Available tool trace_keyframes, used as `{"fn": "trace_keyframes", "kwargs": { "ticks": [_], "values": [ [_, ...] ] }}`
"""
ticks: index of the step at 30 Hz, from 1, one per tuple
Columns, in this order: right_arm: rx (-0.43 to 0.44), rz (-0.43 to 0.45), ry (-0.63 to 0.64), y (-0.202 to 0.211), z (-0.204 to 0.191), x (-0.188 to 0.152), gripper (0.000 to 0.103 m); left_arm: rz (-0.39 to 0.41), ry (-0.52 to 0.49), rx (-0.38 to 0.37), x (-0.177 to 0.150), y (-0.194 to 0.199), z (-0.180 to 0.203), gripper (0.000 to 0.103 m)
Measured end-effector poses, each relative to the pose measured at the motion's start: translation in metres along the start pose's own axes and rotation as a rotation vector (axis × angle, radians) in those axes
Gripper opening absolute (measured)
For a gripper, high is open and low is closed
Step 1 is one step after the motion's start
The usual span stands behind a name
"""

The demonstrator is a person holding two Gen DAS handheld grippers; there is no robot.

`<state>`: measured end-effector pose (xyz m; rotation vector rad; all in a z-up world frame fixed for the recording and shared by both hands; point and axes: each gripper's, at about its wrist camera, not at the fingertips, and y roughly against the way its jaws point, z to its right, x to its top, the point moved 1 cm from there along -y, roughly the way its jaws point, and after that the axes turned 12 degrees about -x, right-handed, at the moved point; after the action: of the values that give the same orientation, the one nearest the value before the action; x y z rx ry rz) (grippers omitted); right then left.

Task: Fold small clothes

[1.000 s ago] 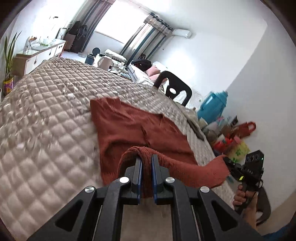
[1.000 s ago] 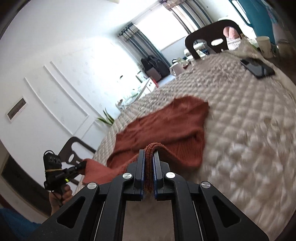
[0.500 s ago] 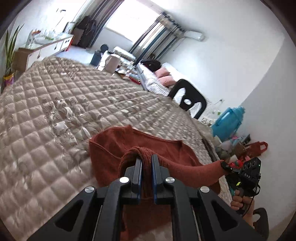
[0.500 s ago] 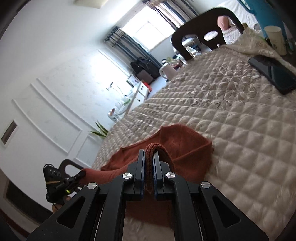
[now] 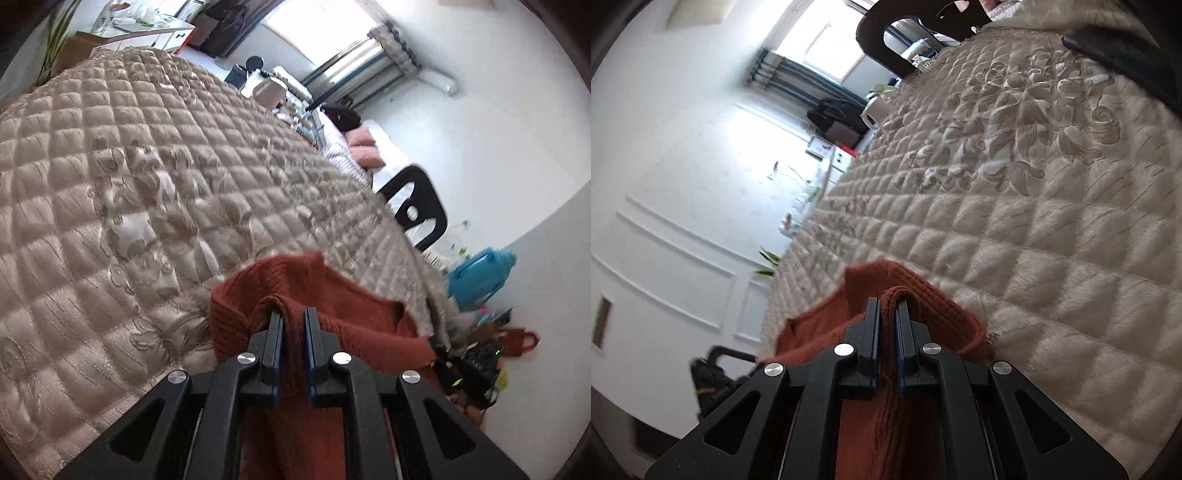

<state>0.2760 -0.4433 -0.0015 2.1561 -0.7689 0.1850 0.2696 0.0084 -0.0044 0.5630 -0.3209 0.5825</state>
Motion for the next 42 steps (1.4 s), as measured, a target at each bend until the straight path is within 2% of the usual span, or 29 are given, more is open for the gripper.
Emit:
{"fn": "trace_keyframes", "kwargs": {
  "ticks": [2,5,7,11,15,19,21,22,23,25,26,28,33,35,38,40,42],
  "values": [
    [0.01,0.056,-0.007,0.01,0.0,0.005,0.027,0.057,-0.001,0.008,0.005,0.01,0.002,0.023],
    [0.038,0.084,-0.023,0.02,0.001,0.012,0.028,0.1,-0.005,0.028,0.01,0.022,0.003,0.024],
    [0.028,0.097,-0.002,0.026,-0.002,0.011,0.028,0.099,-0.053,0.036,0.007,0.025,0.013,0.024],
    [0.003,0.117,0.119,0.034,-0.019,-0.001,0.028,0.043,-0.174,0.046,-0.01,0.02,0.037,0.024],
    [-0.053,0.084,0.253,0.026,-0.041,-0.019,0.028,-0.038,-0.299,0.066,-0.03,-0.001,0.062,0.024],
    [-0.099,0.073,0.389,0.021,-0.053,-0.047,0.028,-0.126,-0.41,0.142,-0.057,-0.02,0.063,0.024],
    [-0.196,0.073,0.418,0.019,-0.041,-0.055,0.026,-0.147,-0.399,0.171,-0.063,-0.025,0.049,0.023],
    [-0.227,0.067,0.393,0.017,-0.031,-0.052,0.012,-0.134,-0.387,0.148,-0.061,-0.022,0.048,0.023],
    [-0.215,0.067,0.356,0.019,-0.025,-0.049,0.01,-0.131,-0.367,0.152,-0.058,-0.019,0.048,0.023],
    [-0.223,0.101,0.327,0.03,-0.022,-0.044,0.01,-0.106,-0.372,0.167,-0.057,-0.009,0.054,0.023],
    [-0.253,0.135,0.345,0.039,-0.025,-0.045,0.01,-0.093,-0.393,0.178,-0.059,-0.004,0.057,0.024],
    [-0.258,0.15,0.361,0.049,-0.028,-0.05,0.01,-0.081,-0.408,0.199,-0.063,0.005,0.059,0.024],
    [-0.235,0.11,0.414,0.063,-0.039,-0.084,0.01,-0.09,-0.42,0.184,-0.084,0.02,0.063,0.024],
    [-0.256,0.088,0.427,0.061,-0.037,-0.097,0.01,-0.096,-0.443,0.193,-0.095,0.024,0.067,0.024],
    [-0.298,0.094,0.444,0.06,-0.025,-0.1,0.008,-0.121,-0.505,0.23,-0.107,0.017,0.067,0.024],
    [-0.291,0.097,0.394,0.061,-0.017,-0.095,0.008,-0.147,-0.483,0.229,-0.108,0.014,0.06,0.024],
    [-0.31,0.114,0.398,0.064,-0.025,-0.095,0.008,-0.137,-0.484,0.24,-0.108,0.019,0.067,0.024]
  ]
}}
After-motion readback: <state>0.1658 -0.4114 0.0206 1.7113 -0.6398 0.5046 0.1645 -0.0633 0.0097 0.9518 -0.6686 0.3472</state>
